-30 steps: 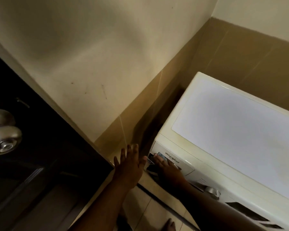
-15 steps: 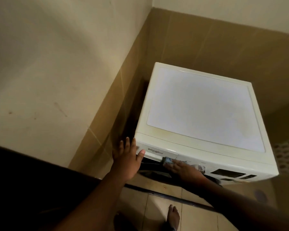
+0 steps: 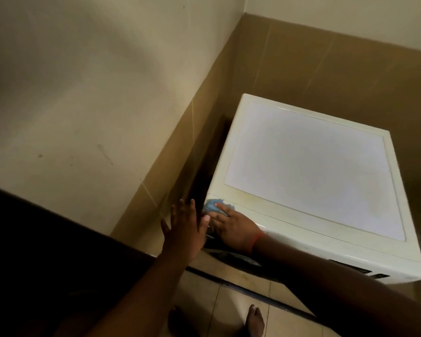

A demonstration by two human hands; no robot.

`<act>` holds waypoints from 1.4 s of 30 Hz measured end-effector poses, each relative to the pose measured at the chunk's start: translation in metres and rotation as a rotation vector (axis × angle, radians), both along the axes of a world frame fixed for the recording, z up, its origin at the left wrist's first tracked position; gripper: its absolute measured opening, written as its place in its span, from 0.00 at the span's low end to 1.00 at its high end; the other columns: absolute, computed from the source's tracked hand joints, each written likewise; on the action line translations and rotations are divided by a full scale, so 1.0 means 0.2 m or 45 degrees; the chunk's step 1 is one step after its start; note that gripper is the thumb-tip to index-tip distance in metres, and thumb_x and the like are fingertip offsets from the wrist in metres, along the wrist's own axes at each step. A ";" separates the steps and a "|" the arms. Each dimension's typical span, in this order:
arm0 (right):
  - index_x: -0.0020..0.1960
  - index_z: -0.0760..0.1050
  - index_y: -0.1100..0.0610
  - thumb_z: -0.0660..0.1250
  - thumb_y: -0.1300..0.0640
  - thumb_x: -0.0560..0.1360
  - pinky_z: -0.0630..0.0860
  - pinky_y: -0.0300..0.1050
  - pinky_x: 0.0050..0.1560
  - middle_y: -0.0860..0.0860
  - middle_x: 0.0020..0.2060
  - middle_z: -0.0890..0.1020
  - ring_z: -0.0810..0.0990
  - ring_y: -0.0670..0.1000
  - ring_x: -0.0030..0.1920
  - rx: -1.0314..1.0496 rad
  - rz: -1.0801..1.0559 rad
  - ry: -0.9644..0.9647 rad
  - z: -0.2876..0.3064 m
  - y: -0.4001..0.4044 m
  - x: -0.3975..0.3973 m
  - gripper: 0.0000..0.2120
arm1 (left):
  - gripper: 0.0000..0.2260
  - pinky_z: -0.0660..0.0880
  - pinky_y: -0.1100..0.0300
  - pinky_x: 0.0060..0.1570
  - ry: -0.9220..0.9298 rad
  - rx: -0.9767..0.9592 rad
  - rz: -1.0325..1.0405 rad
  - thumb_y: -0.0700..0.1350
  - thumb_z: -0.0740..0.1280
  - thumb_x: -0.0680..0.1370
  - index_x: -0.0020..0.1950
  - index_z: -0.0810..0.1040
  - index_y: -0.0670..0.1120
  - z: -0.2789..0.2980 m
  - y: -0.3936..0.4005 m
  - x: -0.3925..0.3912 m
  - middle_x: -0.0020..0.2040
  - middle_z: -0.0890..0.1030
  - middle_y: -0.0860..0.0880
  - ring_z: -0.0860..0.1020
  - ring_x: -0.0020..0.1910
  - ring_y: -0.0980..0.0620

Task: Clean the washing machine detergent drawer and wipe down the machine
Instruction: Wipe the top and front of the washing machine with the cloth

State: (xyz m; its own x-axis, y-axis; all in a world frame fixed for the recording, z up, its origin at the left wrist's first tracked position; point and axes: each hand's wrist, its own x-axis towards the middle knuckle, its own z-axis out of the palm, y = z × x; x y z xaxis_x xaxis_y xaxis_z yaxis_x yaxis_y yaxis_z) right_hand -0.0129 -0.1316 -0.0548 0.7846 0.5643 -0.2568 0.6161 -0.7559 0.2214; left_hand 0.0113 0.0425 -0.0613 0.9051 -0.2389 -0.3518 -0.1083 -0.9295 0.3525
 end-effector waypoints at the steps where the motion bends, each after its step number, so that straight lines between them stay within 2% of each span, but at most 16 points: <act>1: 0.72 0.68 0.58 0.54 0.56 0.82 0.47 0.58 0.76 0.55 0.74 0.65 0.53 0.57 0.77 -0.032 0.004 0.014 0.00 0.07 0.05 0.20 | 0.40 0.46 0.37 0.73 0.000 0.008 0.032 0.71 0.31 0.71 0.80 0.42 0.55 -0.01 0.02 -0.01 0.81 0.44 0.49 0.43 0.80 0.45; 4: 0.73 0.67 0.57 0.56 0.53 0.81 0.43 0.57 0.77 0.56 0.75 0.63 0.51 0.58 0.78 -0.167 -0.025 -0.051 -0.01 0.23 0.17 0.21 | 0.44 0.45 0.37 0.74 0.007 0.029 0.113 0.73 0.26 0.67 0.80 0.42 0.56 -0.01 0.08 -0.04 0.81 0.45 0.49 0.44 0.80 0.46; 8: 0.74 0.66 0.54 0.61 0.54 0.80 0.46 0.58 0.77 0.55 0.77 0.60 0.50 0.59 0.78 -0.233 0.039 -0.084 -0.02 0.20 0.18 0.22 | 0.44 0.45 0.37 0.74 0.007 0.083 0.201 0.72 0.26 0.67 0.80 0.41 0.55 0.00 0.12 -0.07 0.81 0.44 0.49 0.43 0.80 0.45; 11: 0.70 0.72 0.54 0.59 0.56 0.80 0.45 0.59 0.77 0.53 0.75 0.65 0.52 0.57 0.78 -0.142 0.185 -0.092 -0.04 0.06 0.10 0.18 | 0.43 0.47 0.37 0.73 0.009 0.094 0.254 0.71 0.28 0.68 0.80 0.43 0.55 0.01 0.11 -0.09 0.81 0.46 0.47 0.44 0.80 0.45; 13: 0.71 0.70 0.56 0.58 0.54 0.81 0.47 0.59 0.77 0.54 0.73 0.67 0.56 0.57 0.77 -0.055 0.199 -0.065 -0.03 -0.06 0.03 0.20 | 0.42 0.47 0.37 0.73 0.018 0.069 0.267 0.71 0.30 0.68 0.80 0.43 0.54 0.03 0.08 -0.11 0.81 0.46 0.47 0.44 0.80 0.44; 17: 0.71 0.71 0.57 0.67 0.55 0.76 0.55 0.54 0.75 0.53 0.69 0.73 0.69 0.56 0.71 0.214 0.084 -0.142 -0.02 -0.29 -0.16 0.23 | 0.40 0.44 0.37 0.73 0.026 -0.007 0.237 0.71 0.33 0.70 0.80 0.41 0.55 0.06 -0.05 -0.14 0.81 0.44 0.48 0.42 0.80 0.45; 20: 0.74 0.65 0.58 0.57 0.57 0.80 0.59 0.57 0.74 0.52 0.73 0.68 0.66 0.52 0.73 0.226 0.102 -0.073 -0.02 -0.48 -0.30 0.23 | 0.38 0.43 0.37 0.73 0.000 -0.070 0.191 0.70 0.35 0.72 0.80 0.41 0.55 0.09 -0.17 -0.16 0.81 0.43 0.48 0.41 0.79 0.45; 24: 0.71 0.71 0.58 0.55 0.54 0.78 0.65 0.54 0.70 0.50 0.69 0.74 0.72 0.48 0.69 0.248 0.144 -0.066 0.03 -0.75 -0.47 0.23 | 0.39 0.43 0.36 0.73 -0.030 -0.077 0.131 0.71 0.34 0.71 0.80 0.39 0.54 0.12 -0.31 -0.18 0.81 0.41 0.48 0.40 0.79 0.45; 29: 0.70 0.73 0.57 0.60 0.53 0.80 0.73 0.53 0.65 0.49 0.69 0.74 0.71 0.50 0.70 0.368 0.151 -0.093 0.07 -0.95 -0.57 0.19 | 0.39 0.43 0.36 0.73 -0.054 -0.058 0.130 0.70 0.33 0.72 0.80 0.39 0.54 0.18 -0.39 -0.22 0.81 0.41 0.48 0.39 0.79 0.45; 33: 0.64 0.77 0.58 0.63 0.55 0.79 0.69 0.53 0.68 0.50 0.65 0.77 0.70 0.51 0.71 0.406 0.244 -0.210 0.06 -0.85 -0.52 0.15 | 0.37 0.43 0.36 0.73 -0.076 -0.035 0.156 0.69 0.37 0.74 0.80 0.40 0.54 0.21 -0.42 -0.25 0.81 0.41 0.47 0.39 0.79 0.45; 35: 0.63 0.78 0.55 0.67 0.54 0.75 0.69 0.53 0.69 0.47 0.64 0.78 0.70 0.49 0.70 0.312 0.222 -0.163 0.06 -0.72 -0.48 0.17 | 0.35 0.43 0.37 0.74 -0.065 -0.018 0.151 0.68 0.38 0.76 0.80 0.40 0.54 0.22 -0.45 -0.26 0.81 0.41 0.47 0.39 0.79 0.45; 38: 0.70 0.72 0.53 0.66 0.55 0.75 0.64 0.54 0.72 0.46 0.70 0.72 0.65 0.52 0.74 0.149 0.009 -0.039 0.05 -0.63 -0.46 0.23 | 0.33 0.44 0.37 0.74 -0.109 0.050 0.029 0.66 0.41 0.79 0.80 0.39 0.53 0.24 -0.49 -0.24 0.81 0.41 0.46 0.40 0.79 0.43; 42: 0.79 0.52 0.54 0.54 0.55 0.81 0.52 0.57 0.76 0.49 0.78 0.53 0.48 0.60 0.78 0.293 -0.297 0.139 -0.08 -0.62 -0.55 0.27 | 0.34 0.43 0.37 0.74 -0.147 0.086 -0.111 0.66 0.38 0.77 0.80 0.39 0.53 0.26 -0.54 -0.15 0.81 0.40 0.46 0.40 0.79 0.43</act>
